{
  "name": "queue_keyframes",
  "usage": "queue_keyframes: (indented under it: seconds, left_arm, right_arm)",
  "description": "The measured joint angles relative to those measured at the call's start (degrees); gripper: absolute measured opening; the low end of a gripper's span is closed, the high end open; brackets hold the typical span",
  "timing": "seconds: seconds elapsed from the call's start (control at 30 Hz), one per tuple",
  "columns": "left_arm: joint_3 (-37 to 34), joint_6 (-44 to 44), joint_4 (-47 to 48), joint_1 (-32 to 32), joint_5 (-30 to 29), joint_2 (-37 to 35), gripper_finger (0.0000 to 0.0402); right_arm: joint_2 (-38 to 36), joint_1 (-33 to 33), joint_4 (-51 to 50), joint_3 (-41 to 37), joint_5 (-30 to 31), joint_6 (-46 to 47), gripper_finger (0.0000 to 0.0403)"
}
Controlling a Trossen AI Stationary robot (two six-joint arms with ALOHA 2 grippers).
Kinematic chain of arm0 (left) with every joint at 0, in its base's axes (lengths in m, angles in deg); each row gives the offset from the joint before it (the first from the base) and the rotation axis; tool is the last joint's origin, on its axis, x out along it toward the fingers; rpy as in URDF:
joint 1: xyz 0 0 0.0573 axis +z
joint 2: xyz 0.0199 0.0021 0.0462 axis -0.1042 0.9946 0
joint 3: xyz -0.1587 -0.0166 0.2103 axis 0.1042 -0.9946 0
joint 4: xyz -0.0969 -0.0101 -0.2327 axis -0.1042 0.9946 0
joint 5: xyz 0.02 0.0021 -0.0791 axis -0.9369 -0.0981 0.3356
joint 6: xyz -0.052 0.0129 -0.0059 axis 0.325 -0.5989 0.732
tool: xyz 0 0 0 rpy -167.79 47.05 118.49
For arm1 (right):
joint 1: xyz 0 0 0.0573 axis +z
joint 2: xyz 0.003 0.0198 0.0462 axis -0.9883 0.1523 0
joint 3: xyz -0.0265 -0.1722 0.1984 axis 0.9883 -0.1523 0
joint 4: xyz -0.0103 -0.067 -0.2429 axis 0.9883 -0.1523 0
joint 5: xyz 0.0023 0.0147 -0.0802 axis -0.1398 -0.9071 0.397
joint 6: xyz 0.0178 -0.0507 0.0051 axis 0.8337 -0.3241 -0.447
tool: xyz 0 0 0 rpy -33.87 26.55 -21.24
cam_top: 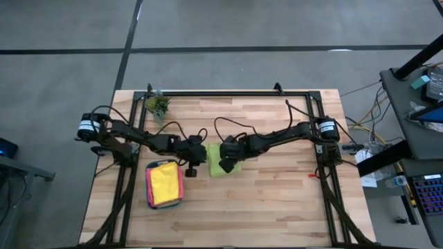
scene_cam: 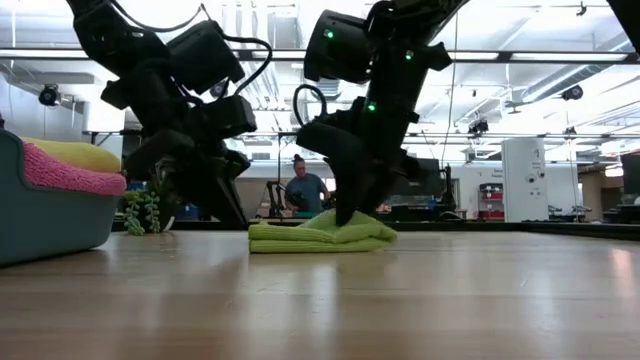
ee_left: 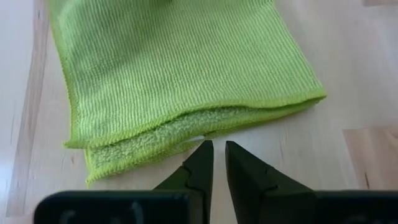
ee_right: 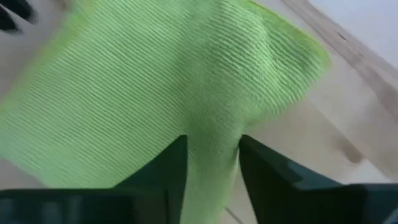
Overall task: Fold microfiber towels
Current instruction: Put the green microfiber cloth into the blue bin
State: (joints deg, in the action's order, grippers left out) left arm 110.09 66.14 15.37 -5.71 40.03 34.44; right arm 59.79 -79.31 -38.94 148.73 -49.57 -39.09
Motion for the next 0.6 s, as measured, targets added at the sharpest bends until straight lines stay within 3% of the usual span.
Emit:
queue_keyframes:
  seconds: [0.33, 0.5, 0.6]
  left_arm:
    - [0.08, 2.12, 0.42, -0.02, 0.02, -1.17, 0.0028]
    - [0.15, 18.29, 0.78, 0.25, 0.74, -2.02, 0.0030]
    - [0.23, 26.65, 0.55, 0.39, 4.43, -2.37, 0.0045]
  right_arm:
    - [-1.68, -0.35, -9.73, -0.10, 5.49, -3.02, 0.0213]
    - [-4.57, -0.02, -12.90, -1.29, 5.85, -4.33, 0.0231]
    - [-7.88, 0.50, -13.51, -3.52, 7.12, -4.54, 0.0239]
